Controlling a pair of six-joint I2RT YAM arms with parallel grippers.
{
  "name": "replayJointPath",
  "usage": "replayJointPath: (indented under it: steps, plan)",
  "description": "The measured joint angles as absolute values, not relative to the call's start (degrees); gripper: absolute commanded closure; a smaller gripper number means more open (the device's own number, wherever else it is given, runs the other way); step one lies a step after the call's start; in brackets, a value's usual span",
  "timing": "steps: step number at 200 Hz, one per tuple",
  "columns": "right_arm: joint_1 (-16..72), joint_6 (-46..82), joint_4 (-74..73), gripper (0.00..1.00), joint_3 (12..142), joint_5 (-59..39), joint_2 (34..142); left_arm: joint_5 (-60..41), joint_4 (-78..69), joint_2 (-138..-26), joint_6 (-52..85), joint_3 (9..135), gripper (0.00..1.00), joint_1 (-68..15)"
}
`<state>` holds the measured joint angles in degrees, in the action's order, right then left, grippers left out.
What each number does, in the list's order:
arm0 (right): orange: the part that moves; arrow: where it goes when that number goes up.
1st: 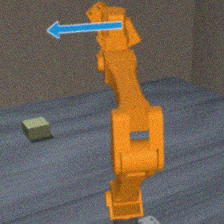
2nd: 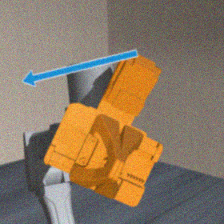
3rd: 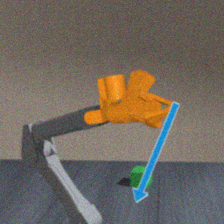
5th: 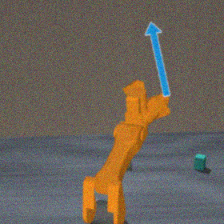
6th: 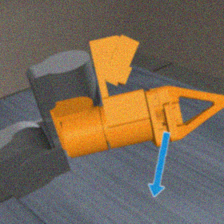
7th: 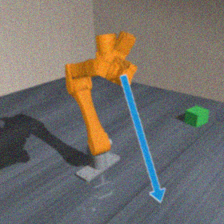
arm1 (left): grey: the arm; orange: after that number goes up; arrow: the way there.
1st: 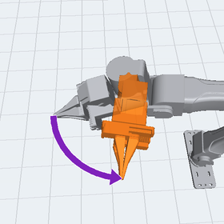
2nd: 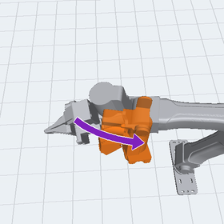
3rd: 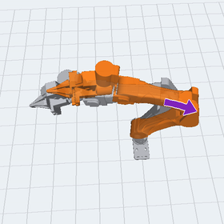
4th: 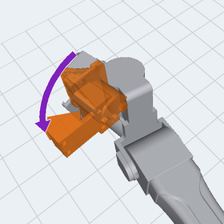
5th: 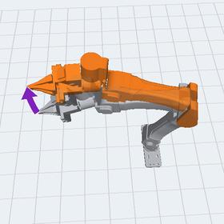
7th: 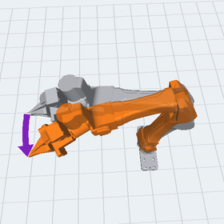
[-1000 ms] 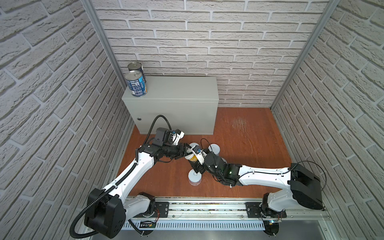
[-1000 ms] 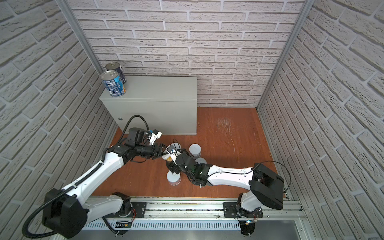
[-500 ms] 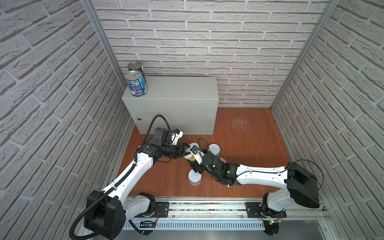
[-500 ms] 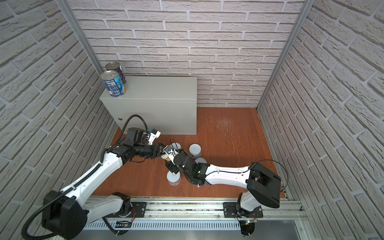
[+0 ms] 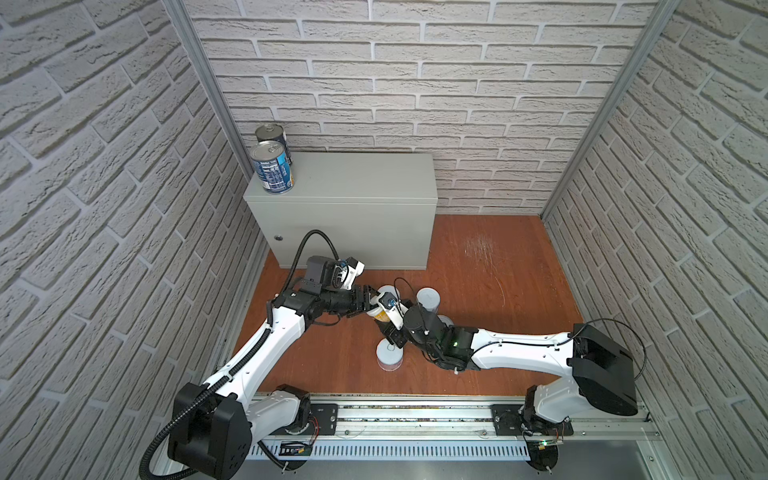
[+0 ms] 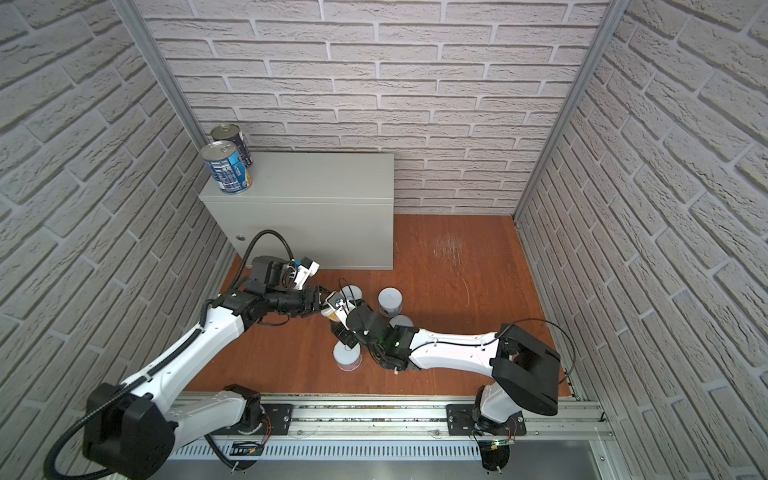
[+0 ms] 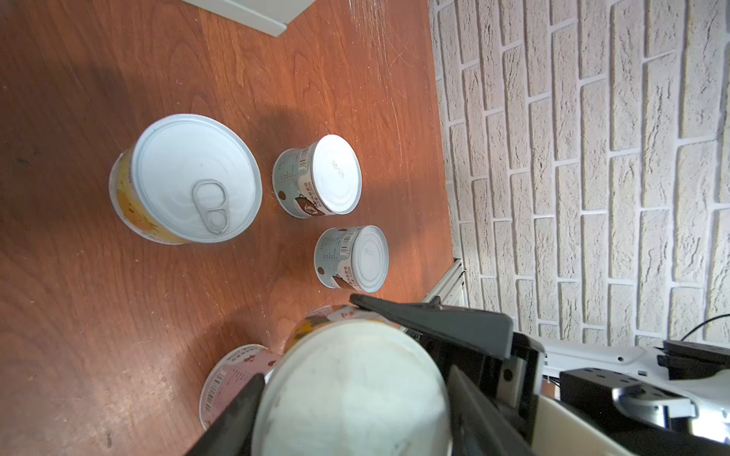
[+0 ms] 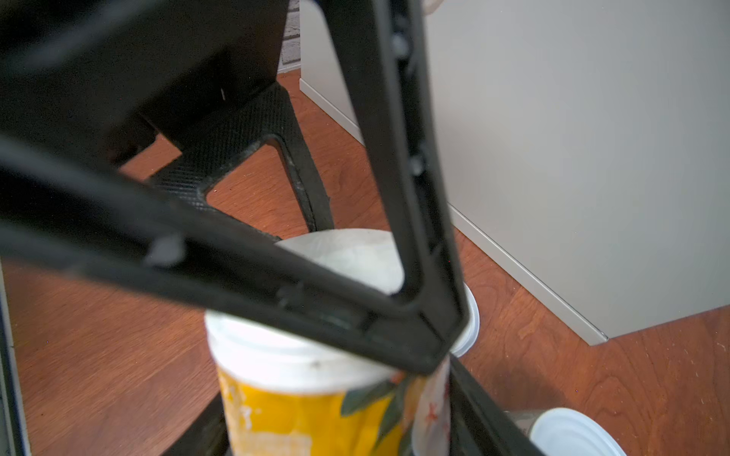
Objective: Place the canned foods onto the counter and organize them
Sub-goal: 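Open the left gripper and pull it back while the right gripper holds the floral can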
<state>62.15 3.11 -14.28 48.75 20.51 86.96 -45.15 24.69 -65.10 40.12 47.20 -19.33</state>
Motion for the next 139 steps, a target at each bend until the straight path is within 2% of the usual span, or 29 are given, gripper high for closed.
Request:
replayJointPath:
  steps: [5,27,42,47,139]
  plan:
    - [62.2,3.1,-14.3,0.42,48.8,20.5,87.0,-45.2,24.6,-65.1,40.1,47.1,0.43,-19.3]
    - [62.2,3.1,-13.8,0.44,49.0,20.6,87.0,-45.4,23.9,-65.0,40.3,46.8,0.25,-19.3]
    - [62.1,3.1,-13.6,0.45,49.3,20.8,87.1,-45.8,23.4,-64.9,40.9,46.5,0.1,-19.3]
    - [62.1,3.1,-13.6,0.45,49.5,20.8,87.2,-46.0,23.3,-64.8,41.0,46.3,0.02,-19.3]
    - [62.0,4.2,-11.1,0.46,50.5,21.0,87.5,-49.1,16.3,-66.6,42.7,40.6,0.02,-17.0]
